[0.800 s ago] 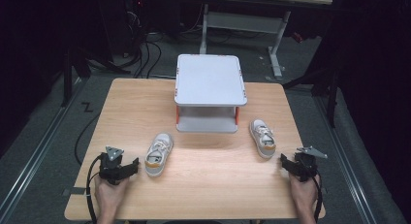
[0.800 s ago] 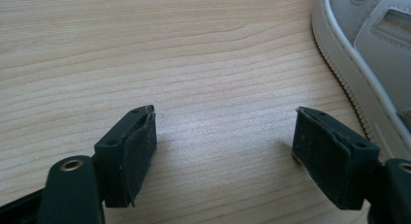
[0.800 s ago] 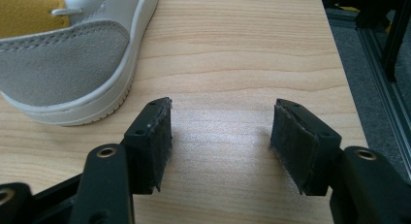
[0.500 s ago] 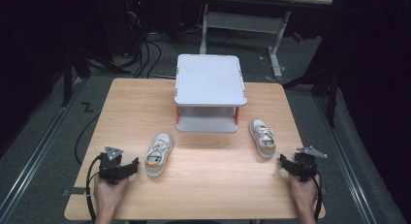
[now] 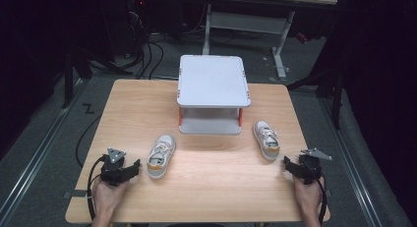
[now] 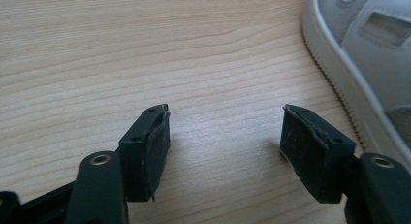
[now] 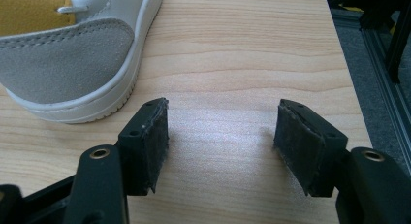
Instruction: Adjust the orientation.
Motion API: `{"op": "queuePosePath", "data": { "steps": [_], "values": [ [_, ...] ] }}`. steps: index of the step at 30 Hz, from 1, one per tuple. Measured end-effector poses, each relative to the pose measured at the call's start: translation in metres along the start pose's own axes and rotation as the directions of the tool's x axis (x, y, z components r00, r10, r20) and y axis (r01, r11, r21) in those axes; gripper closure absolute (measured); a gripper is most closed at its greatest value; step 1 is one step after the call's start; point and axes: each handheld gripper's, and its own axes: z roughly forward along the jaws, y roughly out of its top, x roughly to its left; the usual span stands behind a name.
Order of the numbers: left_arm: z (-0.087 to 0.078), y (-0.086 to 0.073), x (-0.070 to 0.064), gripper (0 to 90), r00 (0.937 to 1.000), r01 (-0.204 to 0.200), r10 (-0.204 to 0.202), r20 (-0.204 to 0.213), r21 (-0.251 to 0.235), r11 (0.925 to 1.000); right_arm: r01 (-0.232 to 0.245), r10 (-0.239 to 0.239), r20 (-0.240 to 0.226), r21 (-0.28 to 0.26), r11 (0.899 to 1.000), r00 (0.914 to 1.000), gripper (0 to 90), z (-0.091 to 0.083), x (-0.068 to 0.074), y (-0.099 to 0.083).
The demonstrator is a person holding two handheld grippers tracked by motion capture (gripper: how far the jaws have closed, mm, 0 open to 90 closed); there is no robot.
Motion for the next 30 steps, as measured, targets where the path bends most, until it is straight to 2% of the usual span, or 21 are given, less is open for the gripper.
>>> {"op": "queuePosePath", "data": {
  "steps": [5,9,12,14,15,17,18,19,21,22,23,26,27,29,30],
  "values": [
    [-0.008,0.005,0.001,37.5,0.9991,0.014,-0.013,0.04,-0.021,0.9997,0.001,-0.001,-0.004,0.002,1.0,1.0,36.1,0.0,0.0,0.0],
    [-0.022,0.01,0.006,39.0,0.994,0.064,-0.06,0.091,-0.042,0.9971,0.002,-0.002,-0.006,0.002,1.0,1.0,35.8,0.0,0.0,0.0],
    [-0.032,0.015,0.005,40.2,0.9924,0.052,-0.046,0.114,-0.048,0.9975,0.006,-0.006,-0.006,0.002,1.0,1.0,35.4,0.0,0.0,0.0],
    [-0.034,0.016,0.005,40.8,0.9908,0.058,-0.051,0.125,-0.054,0.9969,0.004,-0.004,-0.006,0.004,1.0,1.0,35.4,0.0,0.0,0.0],
    [-0.038,0.02,0.002,40.9,0.9872,0.06,-0.05,0.152,-0.057,0.9966,0.005,-0.005,-0.007,0.003,1.0,1.0,35.4,0.0,0.0,0.0],
    [-0.04,0.023,0.0,41.0,0.9853,0.05,-0.041,0.166,-0.053,0.9973,0.005,-0.005,-0.007,0.003,1.0,1.0,35.4,0.0,0.0,0.0],
    [-0.041,0.027,-0.006,41.0,0.9816,0.041,-0.03,0.188,-0.052,0.9978,0.004,-0.004,-0.007,0.004,1.0,1.0,35.4,0.0,0.0,0.0],
    [-0.041,0.027,-0.006,40.9,0.9816,0.041,-0.03,0.188,-0.052,0.9978,0.005,-0.005,-0.007,0.003,1.0,1.0,35.4,0.0,0.0,0.0],
    [-0.04,0.035,-0.016,41.1,0.9766,-0.002,0.011,0.215,-0.044,0.999,0.005,-0.005,-0.007,0.004,1.0,1.0,35.3,0.0,0.0,0.0],
    [-0.04,0.035,-0.016,41.6,0.9766,-0.002,0.011,0.215,-0.044,0.999,0.005,-0.005,-0.007,0.004,1.0,1.0,35.3,0.0,0.0,0.0],
    [-0.038,0.041,-0.022,42.1,0.9736,-0.025,0.035,0.225,-0.043,0.9987,0.004,-0.004,-0.007,0.004,1.0,1.0,35.3,0.0,0.0,0.0],
    [-0.034,0.047,-0.03,44.9,0.9695,-0.047,0.053,0.239,-0.029,0.9984,0.003,-0.003,-0.009,0.004,1.0,1.0,35.2,0.0,0.001,0.0],
    [-0.034,0.047,-0.03,45.7,0.9695,-0.047,0.053,0.239,-0.029,0.9984,0.004,-0.004,-0.008,0.004,1.0,1.0,35.2,0.0,0.001,0.0],
    [-0.027,0.05,-0.037,48.2,0.9707,-0.085,0.083,0.225,-0.001,0.9963,0.004,-0.004,-0.009,0.004,1.0,1.0,35.2,0.0,0.001,0.0],
    [-0.027,0.05,-0.037,49.6,0.9707,-0.085,0.083,0.225,-0.001,0.9963,0.004,-0.004,-0.009,0.004,1.0,1.0,35.2,0.0,0.001,0.0]
  ]
}}
